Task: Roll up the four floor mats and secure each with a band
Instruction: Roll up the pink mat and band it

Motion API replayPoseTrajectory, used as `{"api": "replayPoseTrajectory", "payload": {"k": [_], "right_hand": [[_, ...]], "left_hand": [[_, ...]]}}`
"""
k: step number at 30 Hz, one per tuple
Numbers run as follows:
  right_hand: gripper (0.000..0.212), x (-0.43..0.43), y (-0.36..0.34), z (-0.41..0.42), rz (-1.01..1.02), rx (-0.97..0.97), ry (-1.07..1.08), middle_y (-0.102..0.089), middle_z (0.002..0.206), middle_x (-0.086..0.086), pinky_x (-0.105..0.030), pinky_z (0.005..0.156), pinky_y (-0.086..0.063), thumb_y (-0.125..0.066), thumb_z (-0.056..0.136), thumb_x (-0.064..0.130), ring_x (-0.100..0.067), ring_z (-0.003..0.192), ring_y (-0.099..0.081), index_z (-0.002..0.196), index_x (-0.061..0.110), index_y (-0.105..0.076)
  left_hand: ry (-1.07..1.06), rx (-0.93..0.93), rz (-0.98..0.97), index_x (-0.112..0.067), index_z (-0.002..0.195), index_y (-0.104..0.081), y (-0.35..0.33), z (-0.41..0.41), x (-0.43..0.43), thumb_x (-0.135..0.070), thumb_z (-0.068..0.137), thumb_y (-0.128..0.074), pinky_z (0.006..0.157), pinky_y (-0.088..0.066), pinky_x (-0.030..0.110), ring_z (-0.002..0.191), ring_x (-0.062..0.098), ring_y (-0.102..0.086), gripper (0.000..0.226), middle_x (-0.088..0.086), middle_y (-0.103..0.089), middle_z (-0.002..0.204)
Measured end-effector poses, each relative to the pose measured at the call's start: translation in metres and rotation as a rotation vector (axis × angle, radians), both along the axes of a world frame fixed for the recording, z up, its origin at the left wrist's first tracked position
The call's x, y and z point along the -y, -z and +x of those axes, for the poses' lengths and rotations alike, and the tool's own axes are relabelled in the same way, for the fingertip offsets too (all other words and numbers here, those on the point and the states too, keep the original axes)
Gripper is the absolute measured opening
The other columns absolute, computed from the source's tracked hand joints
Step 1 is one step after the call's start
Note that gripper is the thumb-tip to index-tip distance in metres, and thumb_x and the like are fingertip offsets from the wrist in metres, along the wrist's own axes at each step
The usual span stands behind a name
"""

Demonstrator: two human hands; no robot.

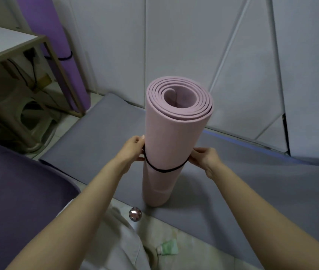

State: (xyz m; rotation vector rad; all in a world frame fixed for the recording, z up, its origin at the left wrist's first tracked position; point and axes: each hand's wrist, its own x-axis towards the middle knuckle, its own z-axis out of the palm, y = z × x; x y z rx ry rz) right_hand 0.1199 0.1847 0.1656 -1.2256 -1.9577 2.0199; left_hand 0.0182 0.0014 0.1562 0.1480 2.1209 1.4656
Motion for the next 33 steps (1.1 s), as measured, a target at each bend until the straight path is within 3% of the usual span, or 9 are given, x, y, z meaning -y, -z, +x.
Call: {"api": "replayPoseTrajectory", "payload": {"k": [3,8,11,14,18,21,24,28,33], "right_hand": [[0.025,-0.006,0.003,-0.003,0.078,0.043,-0.061,-0.065,0.095,-0.021,-0.010,0.051,-0.052,-0.062,0.090,0.006,-0.015,0.063,-0.060,0.106,-0.013,-0.063],[0.022,-0.003,0.007,-0.008,0.177,0.112,-0.153,-0.065,0.090,-0.024,-0.015,0.051,-0.054,-0.058,0.092,0.005,-0.019,0.063,-0.059,0.091,-0.015,-0.066],[0.027,0.003,0.014,-0.014,0.257,0.166,-0.187,-0.060,0.080,-0.020,-0.021,0.048,-0.053,-0.053,0.092,-0.001,-0.026,0.068,-0.059,0.065,-0.006,-0.057],[0.022,0.000,0.023,-0.020,0.288,0.219,-0.189,-0.057,0.076,-0.020,-0.022,0.047,-0.052,-0.049,0.092,-0.004,-0.028,0.067,-0.059,0.070,-0.003,-0.053],[0.037,-0.001,0.050,-0.009,0.309,0.340,-0.231,-0.059,0.077,-0.021,-0.035,0.061,-0.055,-0.048,0.091,-0.005,-0.025,0.056,-0.059,0.053,-0.002,-0.050],[0.040,0.005,0.060,-0.006,0.284,0.333,-0.194,-0.061,0.077,-0.020,-0.039,0.072,-0.055,-0.051,0.089,-0.005,-0.022,0.056,-0.058,0.050,0.002,-0.051],[0.037,0.010,0.056,-0.016,0.238,0.303,-0.180,-0.062,0.082,-0.023,-0.041,0.079,-0.055,-0.049,0.091,-0.004,-0.030,0.073,-0.062,0.055,0.001,-0.054],[0.024,0.018,0.059,-0.012,0.125,0.198,-0.121,-0.063,0.108,-0.031,-0.035,0.080,-0.051,-0.045,0.091,-0.011,-0.037,0.093,-0.063,0.109,-0.016,-0.061],[0.023,0.023,0.059,-0.008,0.037,0.136,-0.031,-0.068,0.090,-0.013,-0.022,0.070,-0.053,-0.057,0.089,0.001,-0.018,0.074,-0.062,0.109,-0.009,-0.065]], "left_hand": [[0.095,-0.121,-0.137,0.002,0.107,-0.051,0.006,-0.009,0.003,-0.031,0.099,-0.032,0.085,-0.050,0.040,0.093,0.030,-0.057,0.039,0.012,-0.060,0.103],[0.227,-0.236,-0.315,0.002,0.124,-0.044,0.034,-0.013,0.015,-0.034,0.090,-0.032,0.100,-0.042,0.048,0.118,0.031,-0.049,0.051,0.017,-0.050,0.130],[0.294,-0.248,-0.466,-0.003,0.129,-0.036,0.064,-0.006,0.021,-0.028,0.096,-0.027,0.099,-0.040,0.053,0.117,0.037,-0.049,0.043,0.021,-0.047,0.134],[0.309,-0.268,-0.561,-0.006,0.129,-0.035,0.077,-0.005,0.015,-0.023,0.098,-0.026,0.100,-0.037,0.052,0.117,0.039,-0.048,0.036,0.020,-0.048,0.133],[0.402,-0.328,-0.755,-0.007,0.136,-0.031,0.083,0.005,0.013,-0.010,0.097,-0.030,0.101,-0.033,0.048,0.124,0.038,-0.045,0.039,0.018,-0.046,0.138],[0.396,-0.301,-0.676,-0.008,0.135,-0.032,0.094,0.007,0.015,-0.012,0.095,-0.031,0.098,-0.039,0.045,0.120,0.037,-0.049,0.040,0.017,-0.049,0.135],[0.243,-0.130,-0.422,-0.009,0.131,-0.040,0.093,-0.001,0.013,-0.026,0.095,-0.033,0.096,-0.041,0.040,0.114,0.029,-0.051,0.040,0.013,-0.050,0.134],[-0.011,0.160,-0.155,0.003,0.115,-0.047,0.083,-0.002,0.008,-0.019,0.101,-0.031,0.065,-0.049,0.028,0.078,0.021,-0.050,0.031,0.017,-0.056,0.102],[-0.179,0.302,0.043,0.000,0.101,-0.057,0.076,-0.003,0.003,-0.012,0.098,-0.037,0.064,-0.050,0.023,0.071,0.017,-0.055,0.023,0.008,-0.057,0.081]]}}
